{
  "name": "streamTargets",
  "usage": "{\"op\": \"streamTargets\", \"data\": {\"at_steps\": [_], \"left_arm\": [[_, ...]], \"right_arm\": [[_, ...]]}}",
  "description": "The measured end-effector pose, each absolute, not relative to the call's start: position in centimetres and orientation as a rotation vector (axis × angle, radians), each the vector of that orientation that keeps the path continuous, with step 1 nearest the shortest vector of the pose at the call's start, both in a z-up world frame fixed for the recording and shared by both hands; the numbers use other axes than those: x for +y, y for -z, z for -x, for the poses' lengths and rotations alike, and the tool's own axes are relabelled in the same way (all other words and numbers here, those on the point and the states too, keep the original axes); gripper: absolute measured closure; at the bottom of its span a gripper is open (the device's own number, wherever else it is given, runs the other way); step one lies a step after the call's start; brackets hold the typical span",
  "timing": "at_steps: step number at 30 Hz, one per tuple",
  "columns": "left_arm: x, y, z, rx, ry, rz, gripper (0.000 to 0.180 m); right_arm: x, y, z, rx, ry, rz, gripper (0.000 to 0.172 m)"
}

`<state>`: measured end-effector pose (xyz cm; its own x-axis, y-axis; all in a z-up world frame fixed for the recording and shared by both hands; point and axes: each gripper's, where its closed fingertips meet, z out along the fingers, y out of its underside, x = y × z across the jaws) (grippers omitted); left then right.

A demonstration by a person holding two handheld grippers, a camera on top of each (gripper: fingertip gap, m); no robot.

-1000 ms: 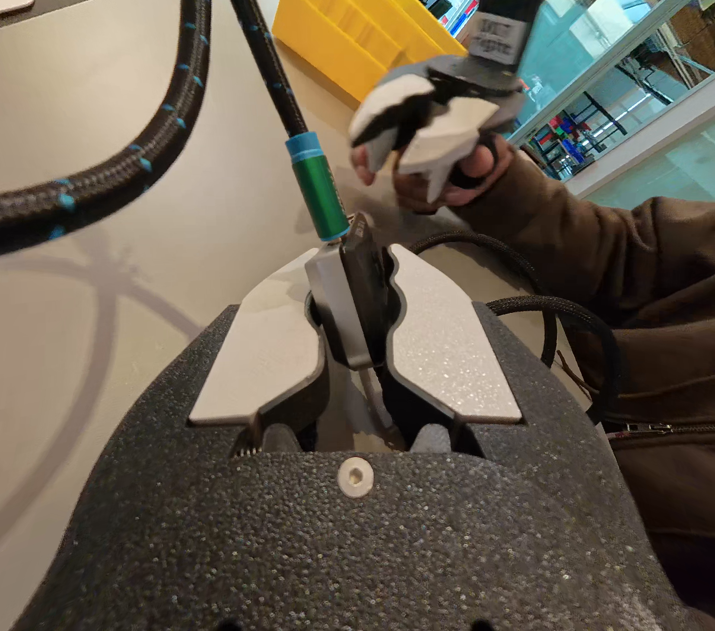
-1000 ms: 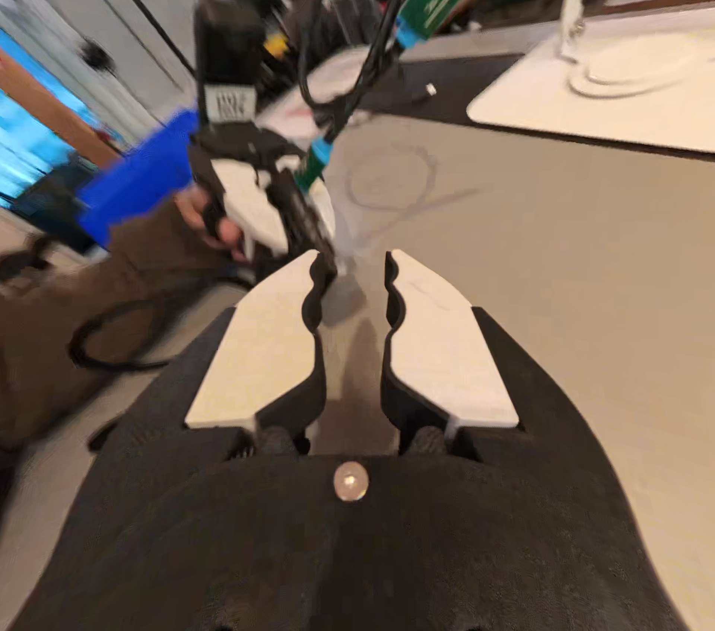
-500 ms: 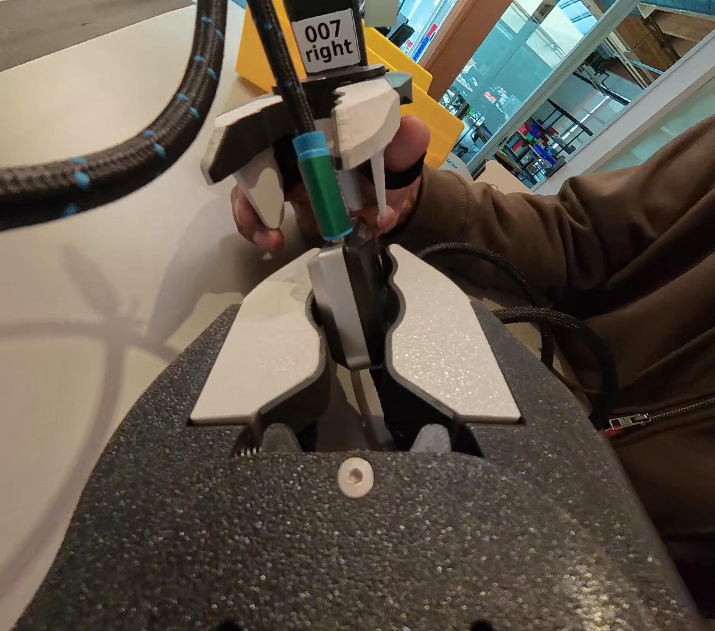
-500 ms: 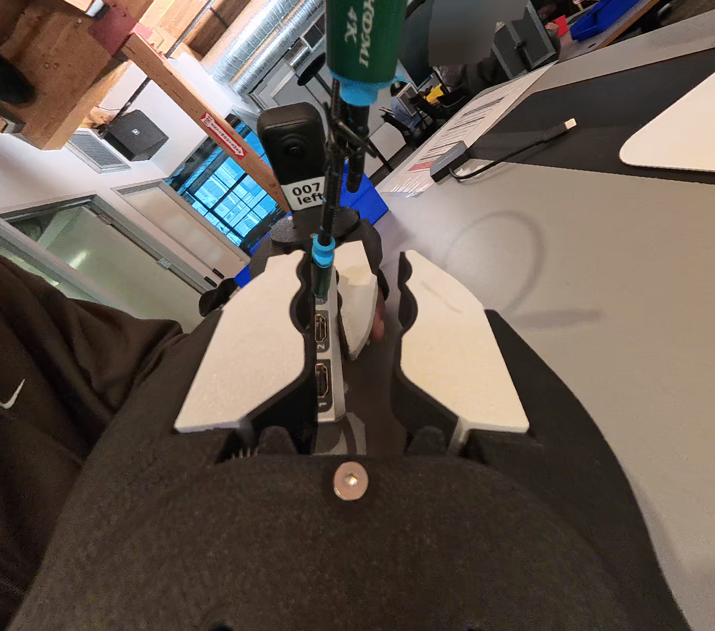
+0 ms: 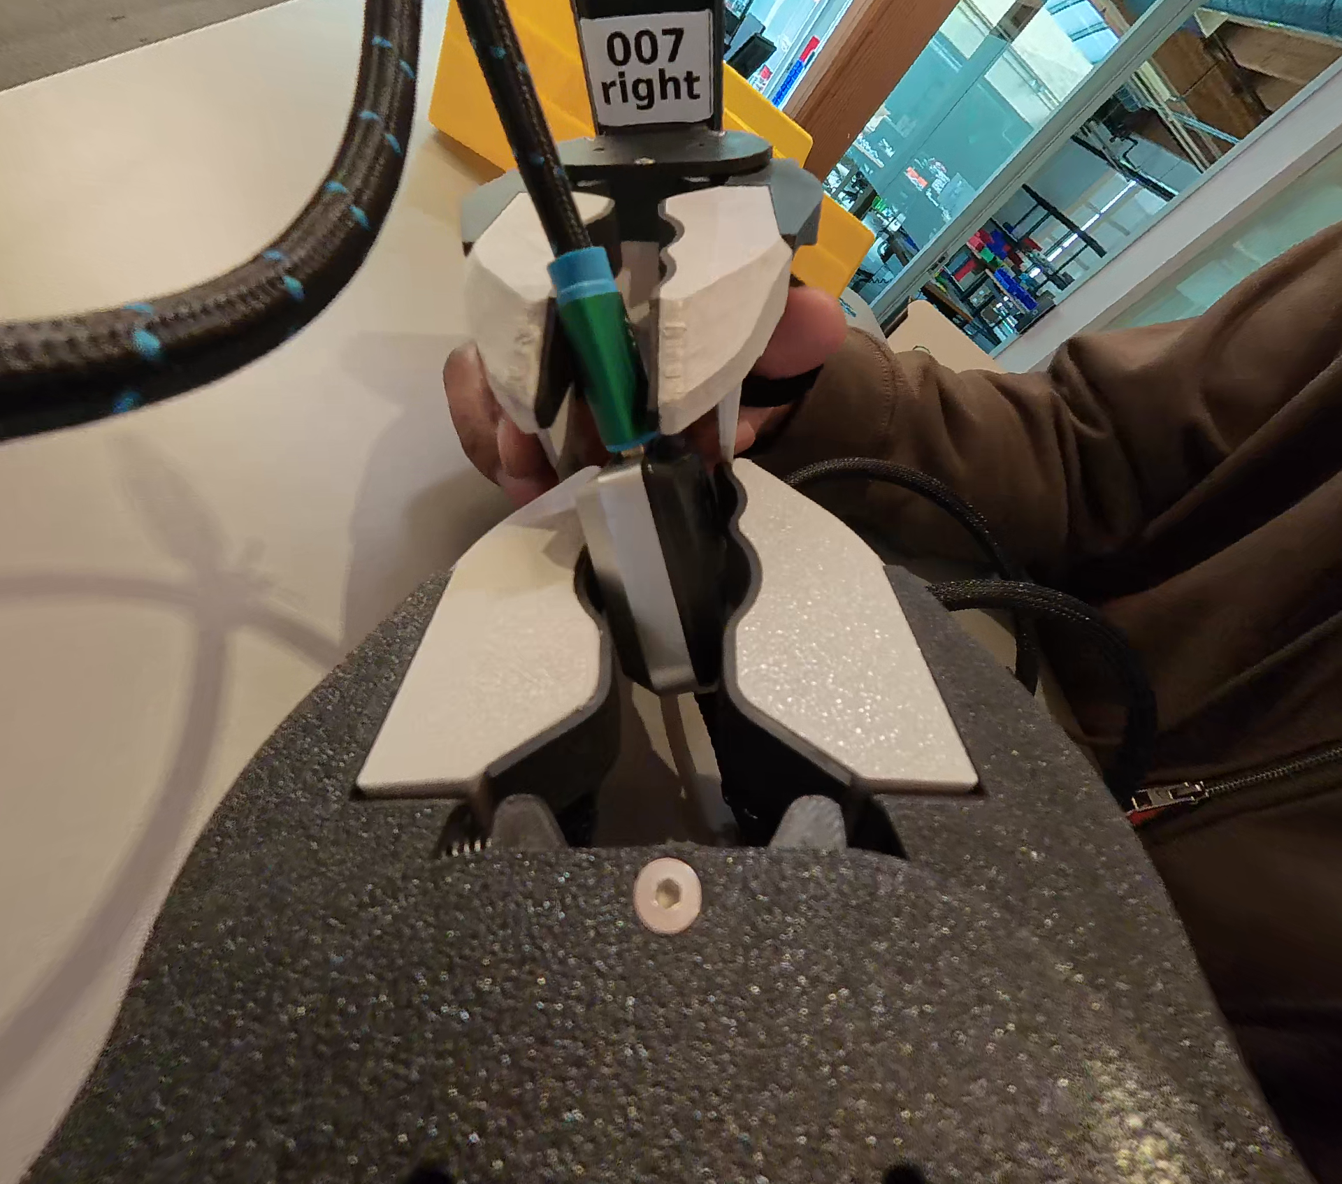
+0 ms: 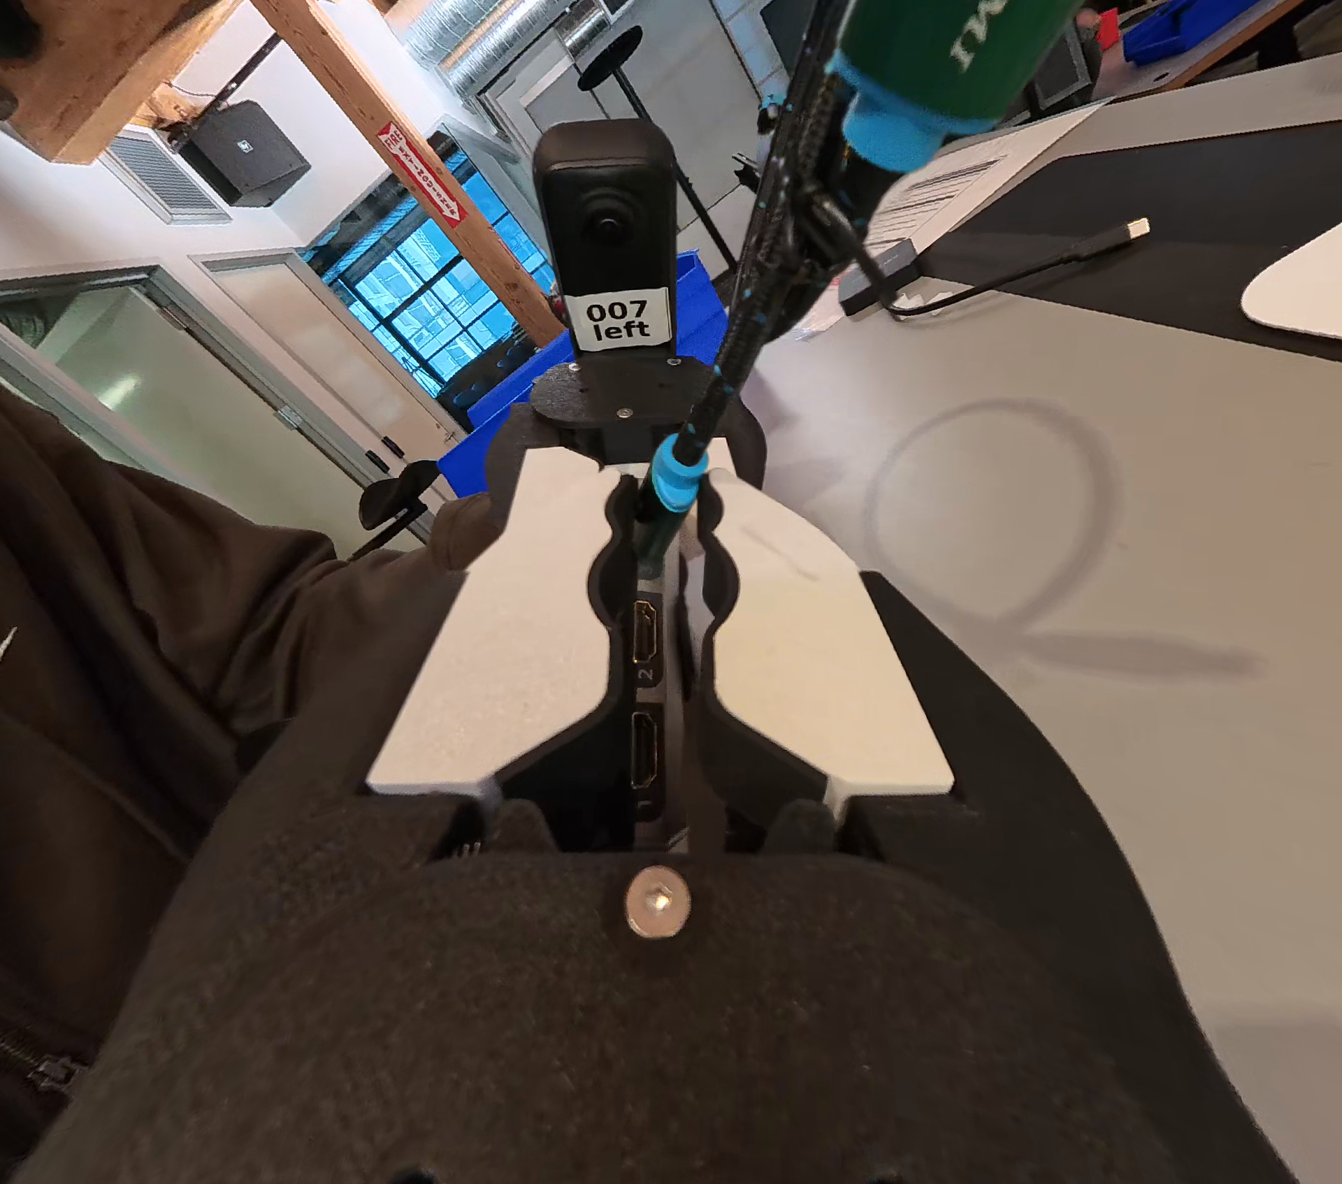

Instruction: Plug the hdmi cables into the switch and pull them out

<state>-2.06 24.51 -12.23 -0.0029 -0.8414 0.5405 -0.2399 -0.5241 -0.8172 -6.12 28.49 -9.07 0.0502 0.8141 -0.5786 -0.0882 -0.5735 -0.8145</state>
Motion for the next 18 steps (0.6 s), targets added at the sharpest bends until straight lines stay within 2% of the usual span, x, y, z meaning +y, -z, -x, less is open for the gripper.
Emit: {"op": "streamTargets", "data": {"at_steps": [18], "left_arm": [[24.89,11.81,1.98,1.070,1.578,1.763,0.153]], "right_arm": [[29.03,8.29,5.84,-0.648,-1.660,1.578,0.161]]}}
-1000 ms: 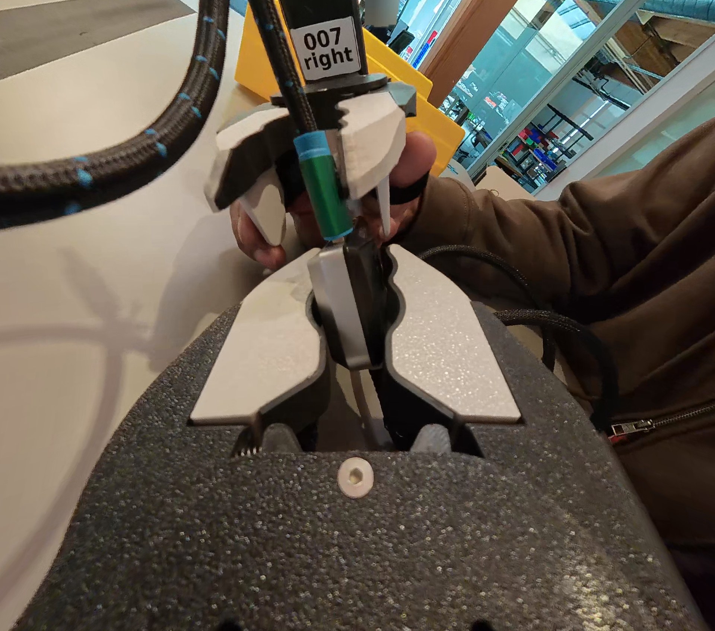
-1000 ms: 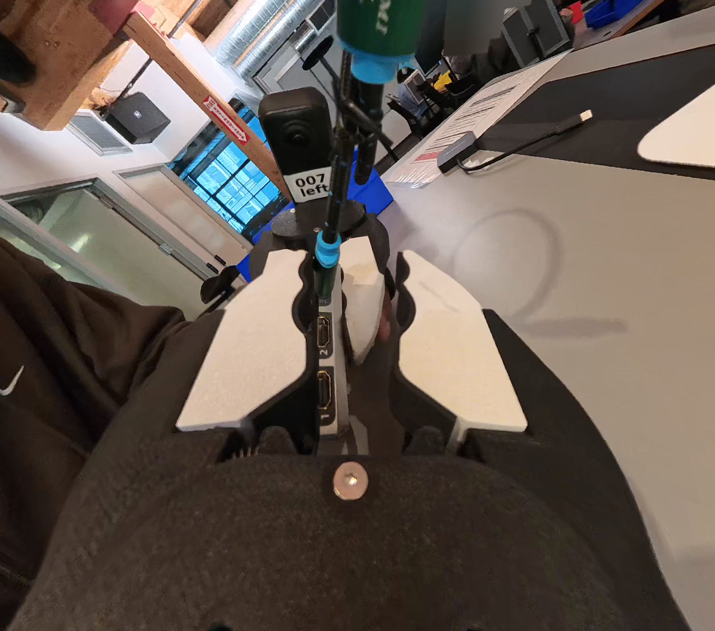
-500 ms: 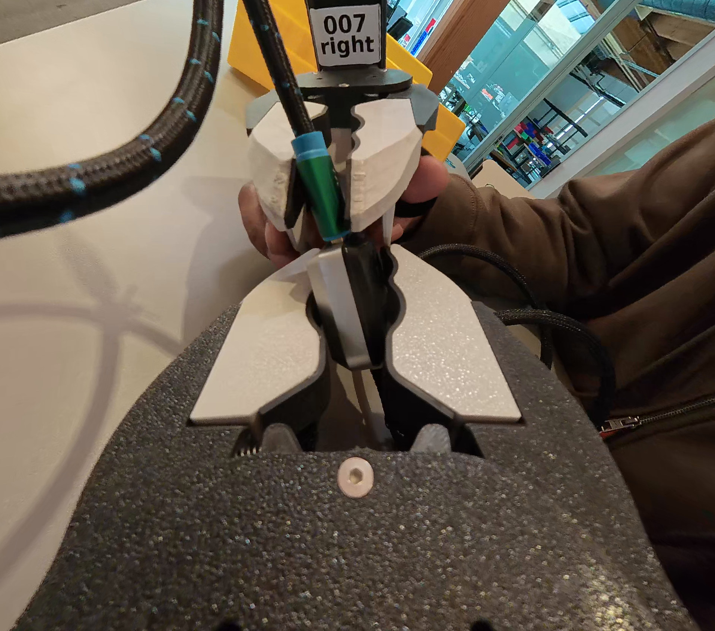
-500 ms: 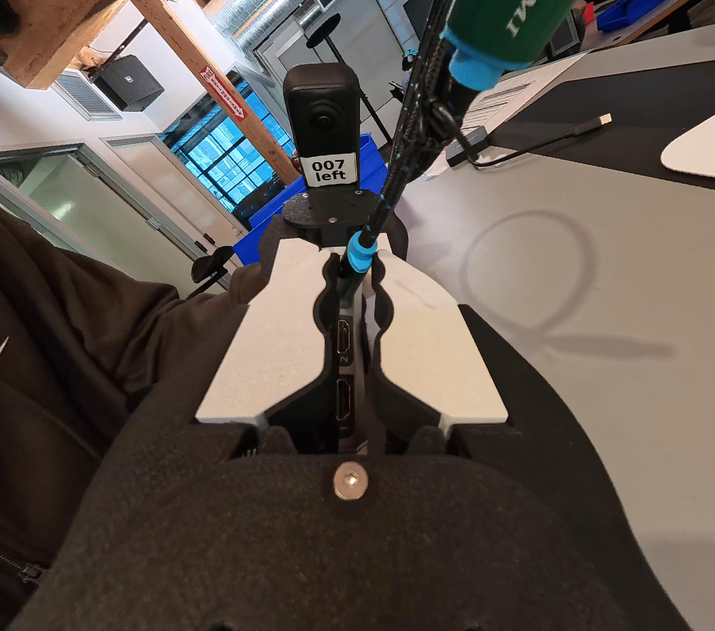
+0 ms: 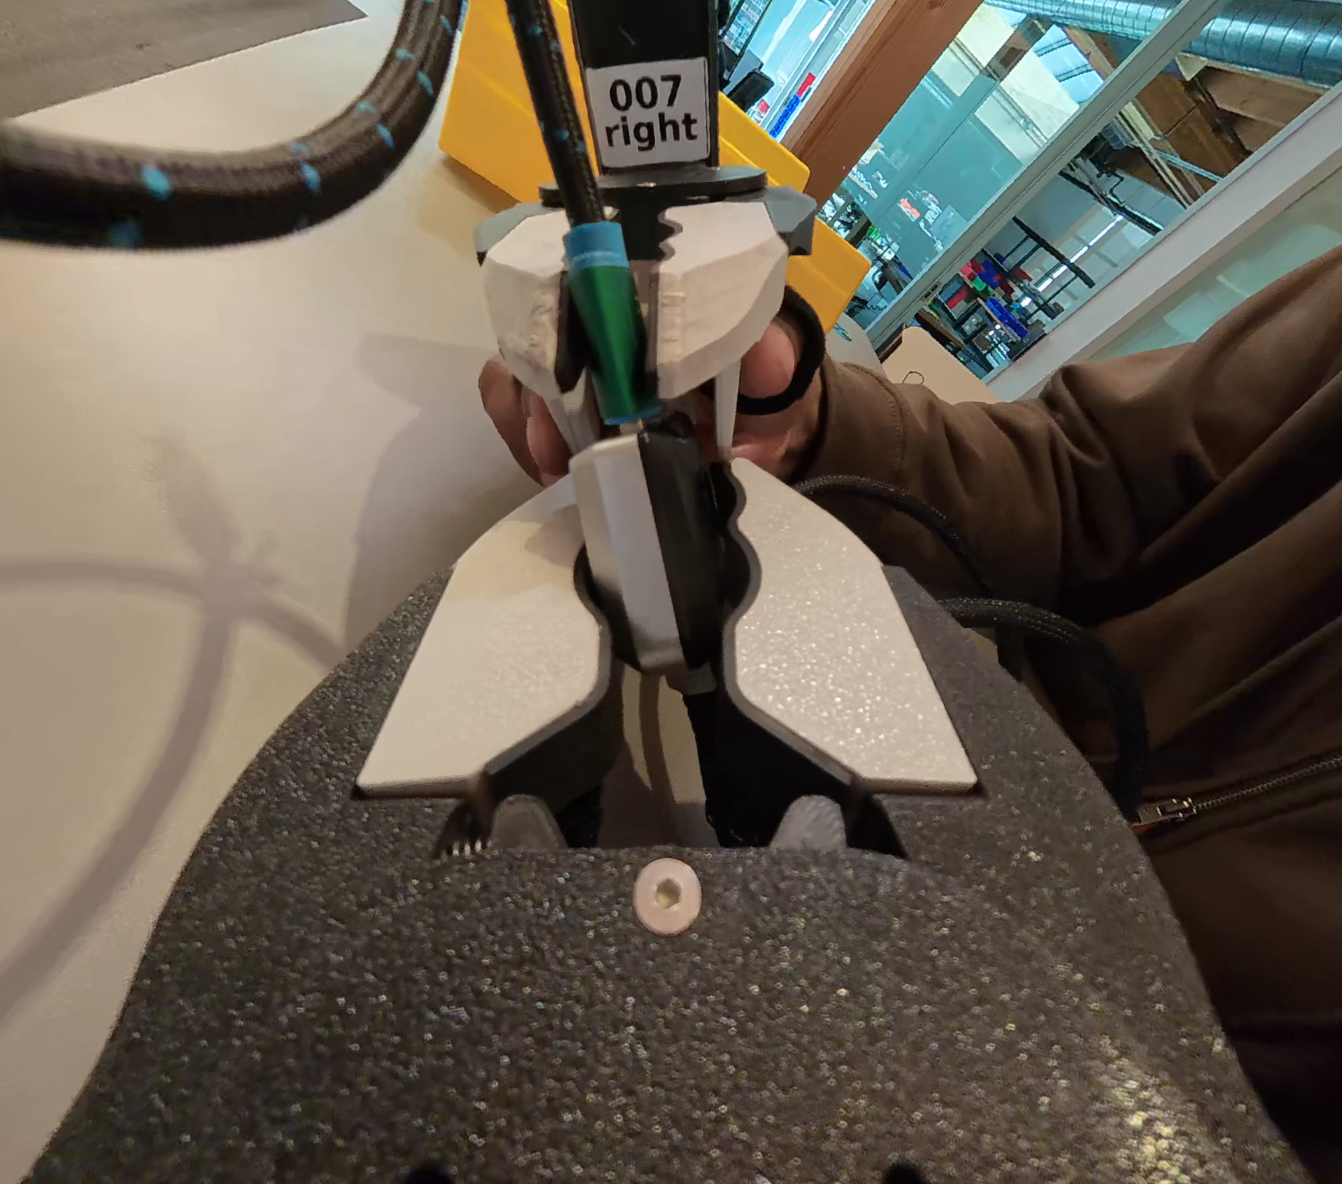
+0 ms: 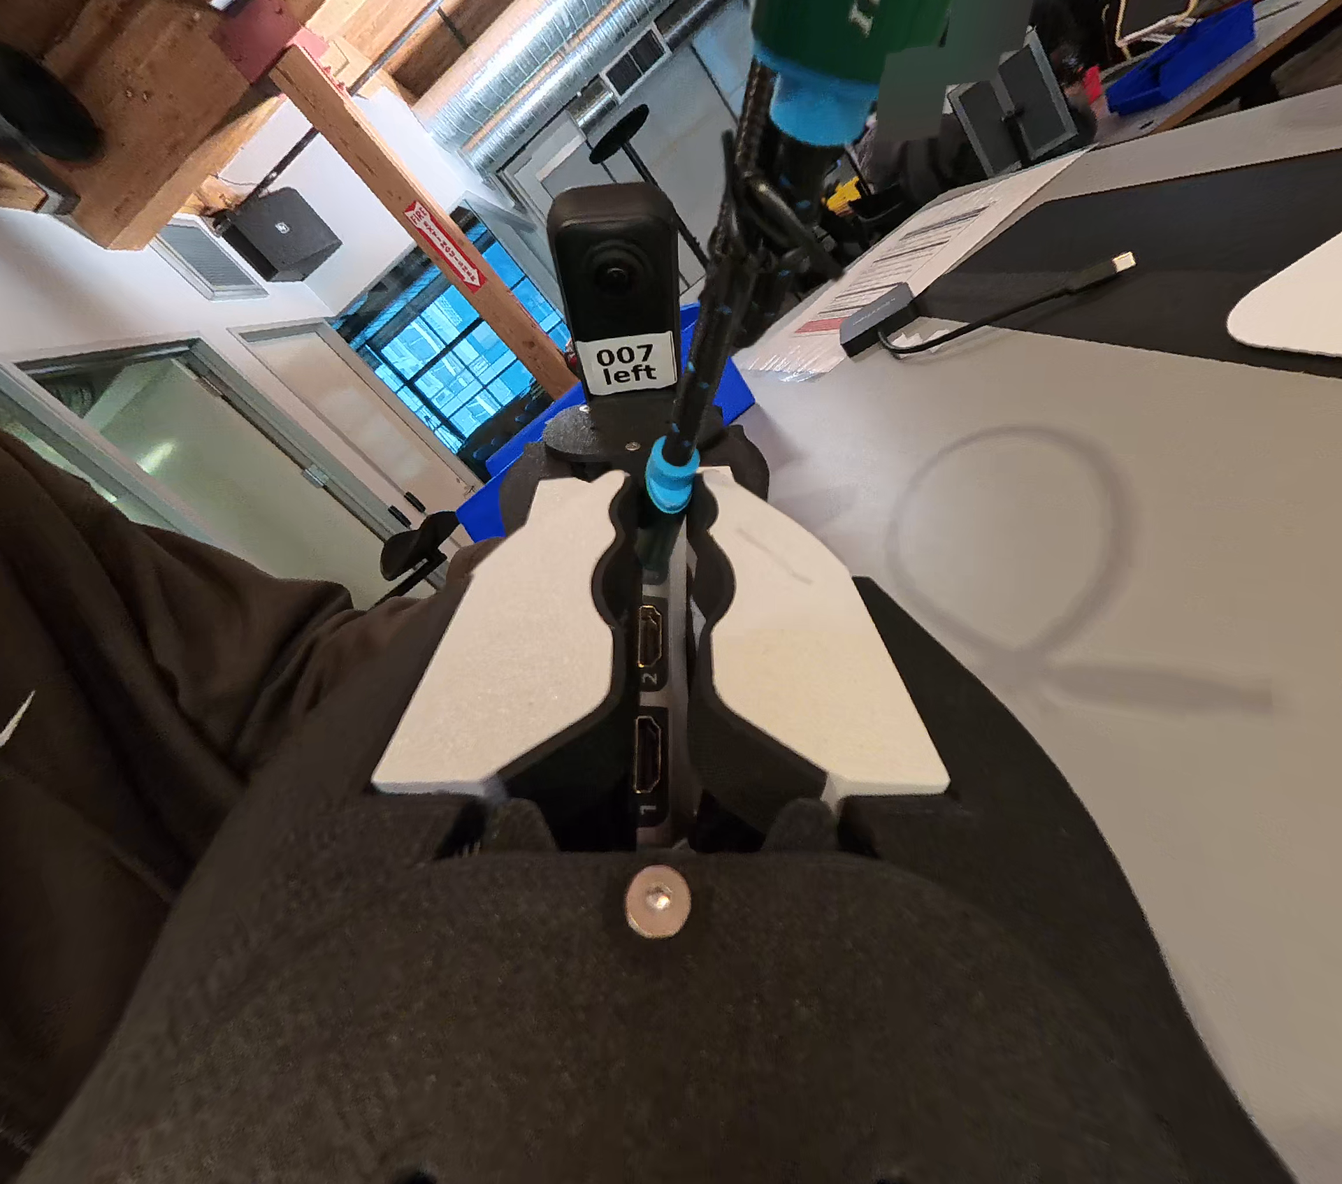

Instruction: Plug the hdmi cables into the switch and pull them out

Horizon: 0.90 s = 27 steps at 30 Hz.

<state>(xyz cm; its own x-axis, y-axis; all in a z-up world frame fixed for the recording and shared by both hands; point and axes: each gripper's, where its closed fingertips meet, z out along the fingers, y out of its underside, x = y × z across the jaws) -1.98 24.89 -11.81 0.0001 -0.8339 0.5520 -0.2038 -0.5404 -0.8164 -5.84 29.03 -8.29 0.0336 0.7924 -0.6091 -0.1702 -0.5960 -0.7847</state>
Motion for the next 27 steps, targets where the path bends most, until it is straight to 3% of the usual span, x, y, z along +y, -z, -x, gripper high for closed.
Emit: {"op": "streamTargets", "data": {"at_steps": [27], "left_arm": [[26.5,11.4,3.1,0.943,1.544,1.769,0.157]], "right_arm": [[29.6,8.1,6.0,-0.574,-1.673,1.587,0.160]]}}
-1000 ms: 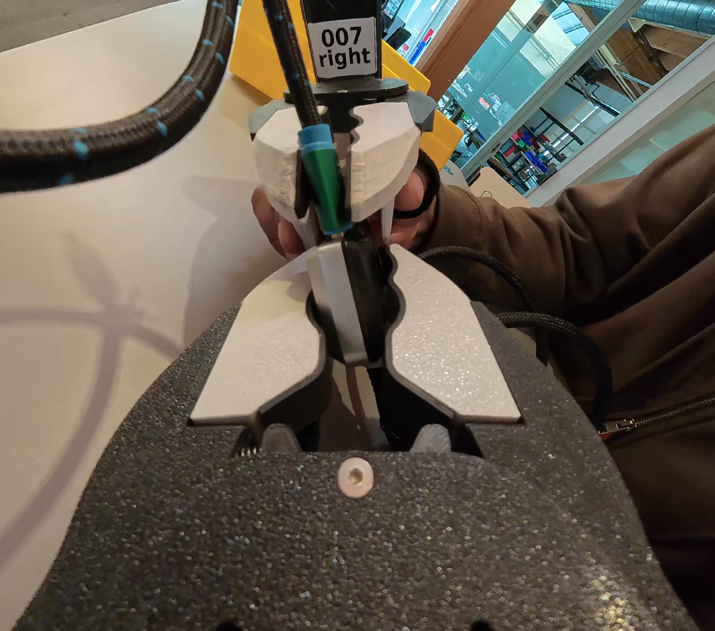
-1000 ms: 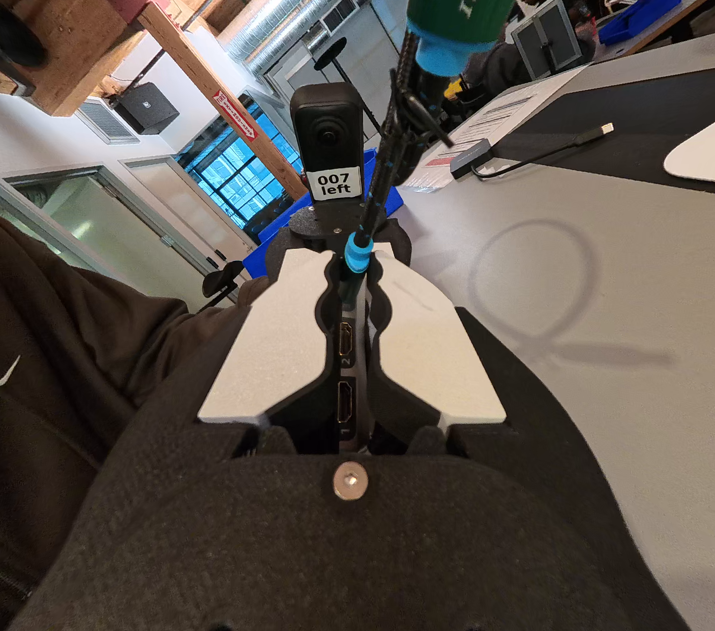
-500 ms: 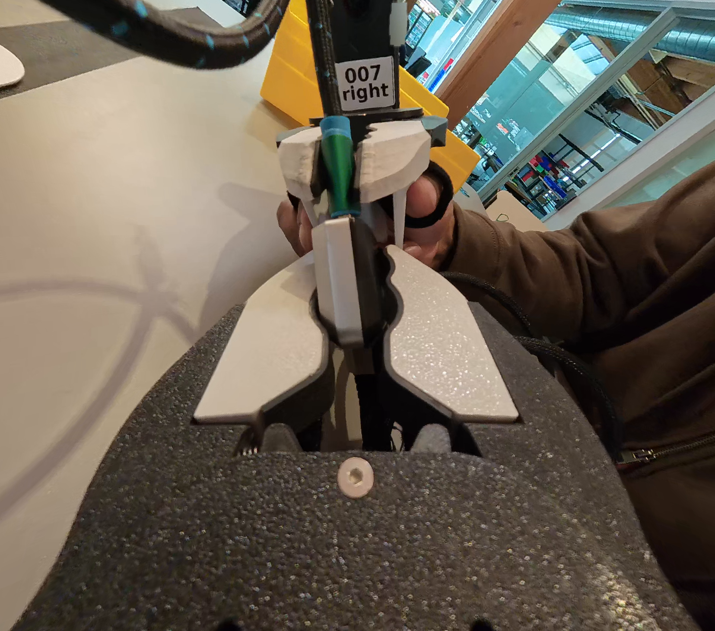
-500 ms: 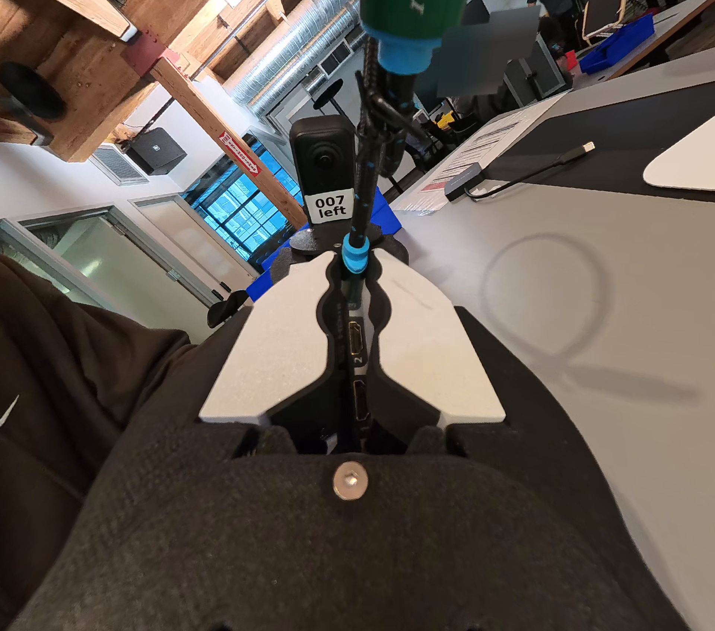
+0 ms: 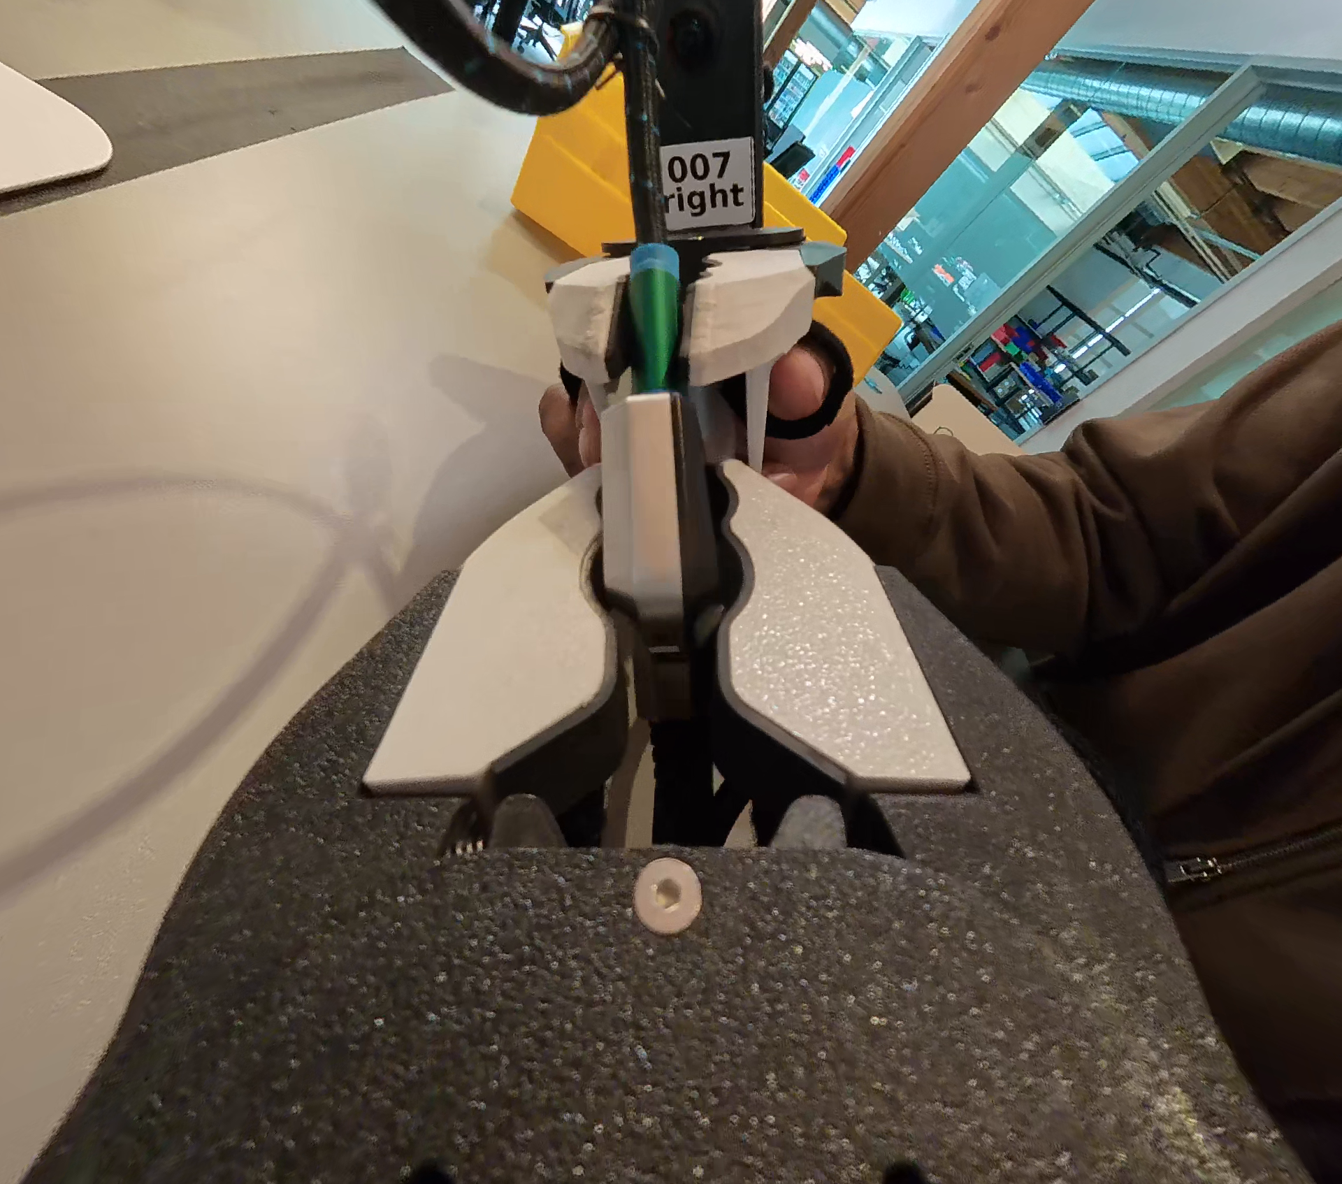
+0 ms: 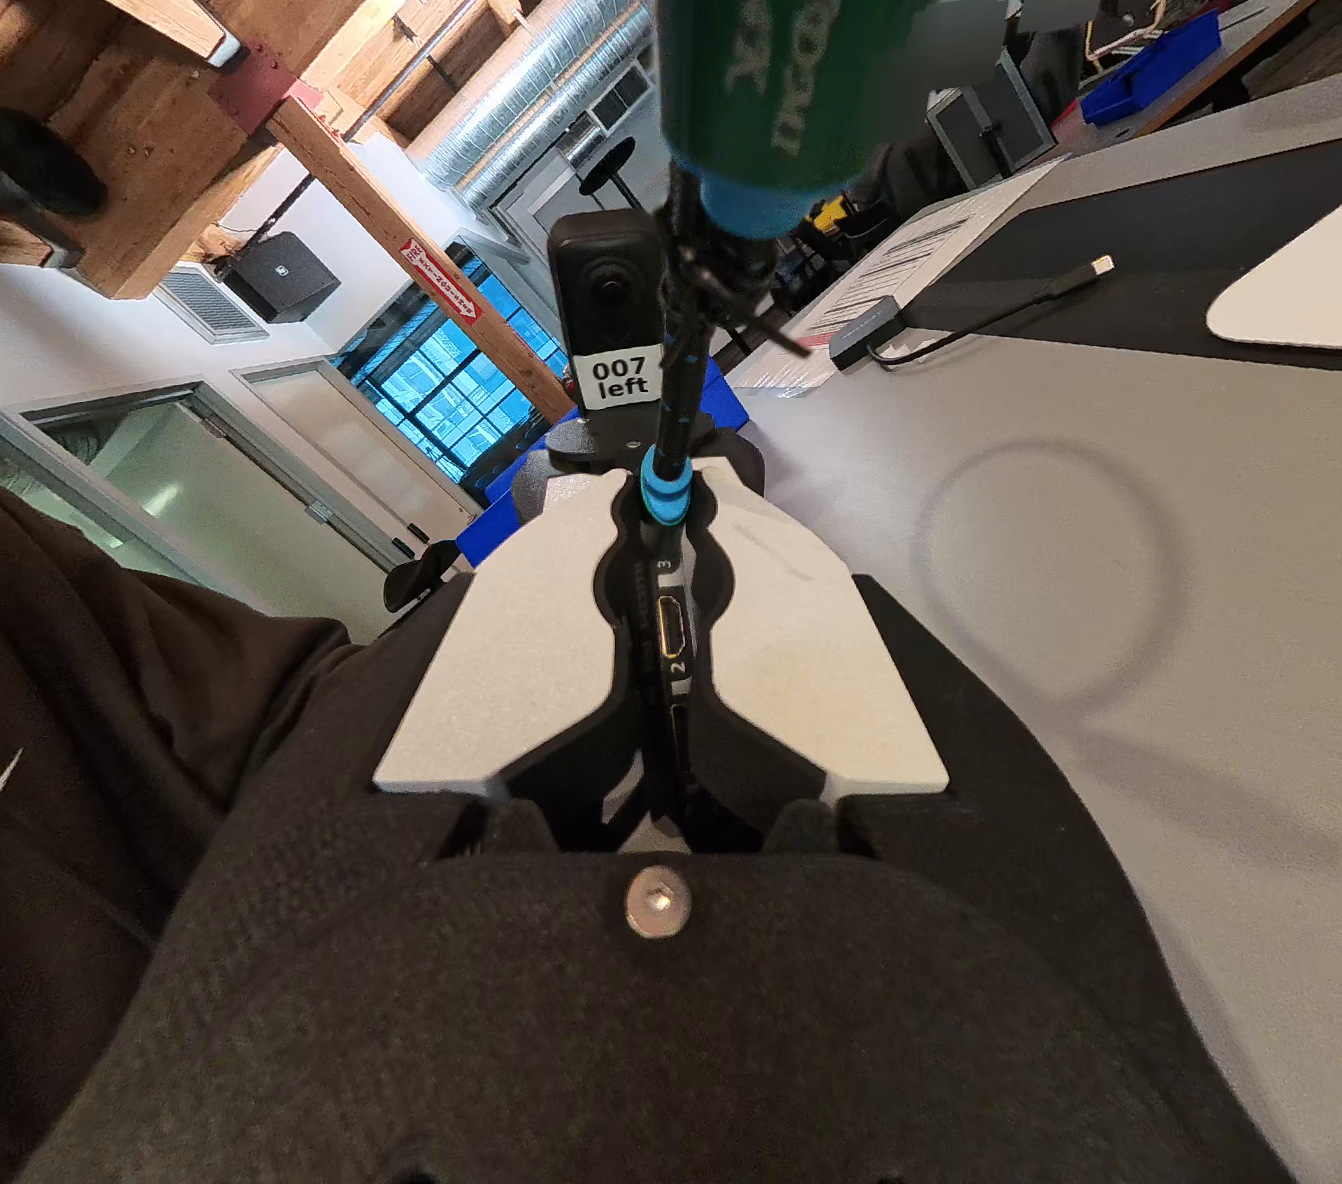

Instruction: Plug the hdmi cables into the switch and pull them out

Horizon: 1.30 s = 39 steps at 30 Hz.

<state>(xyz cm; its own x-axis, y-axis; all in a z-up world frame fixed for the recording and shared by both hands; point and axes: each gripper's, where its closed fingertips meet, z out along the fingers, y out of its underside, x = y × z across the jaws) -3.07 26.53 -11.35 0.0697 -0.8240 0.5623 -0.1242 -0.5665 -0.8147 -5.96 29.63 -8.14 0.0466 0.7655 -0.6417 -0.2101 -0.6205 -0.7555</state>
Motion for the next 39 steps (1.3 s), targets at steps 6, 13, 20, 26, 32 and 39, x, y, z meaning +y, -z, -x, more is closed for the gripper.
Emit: {"op": "streamTargets", "data": {"at_steps": [6,13,20,26,32,39], "left_arm": [[25.8,11.5,3.3,0.974,1.583,1.782,0.157],[26.1,11.4,3.8,0.976,1.545,1.760,0.158],[26.0,11.4,4.2,0.998,1.541,1.758,0.158],[25.8,11.4,3.7,0.968,1.578,1.779,0.157],[26.1,11.5,4.4,1.009,1.505,1.764,0.157],[25.4,12.0,4.2,1.093,1.486,1.782,0.156]], "right_arm": [[29.2,8.3,6.1,-0.611,-1.661,1.589,0.160],[29.0,8.2,6.4,-0.640,-1.629,1.586,0.160],[28.7,8.2,6.6,-0.661,-1.629,1.586,0.160],[28.9,8.2,6.3,-0.643,-1.652,1.578,0.161],[28.7,8.3,6.7,-0.664,-1.613,1.593,0.160],[28.0,8.7,6.2,-0.744,-1.585,1.601,0.160]]}}
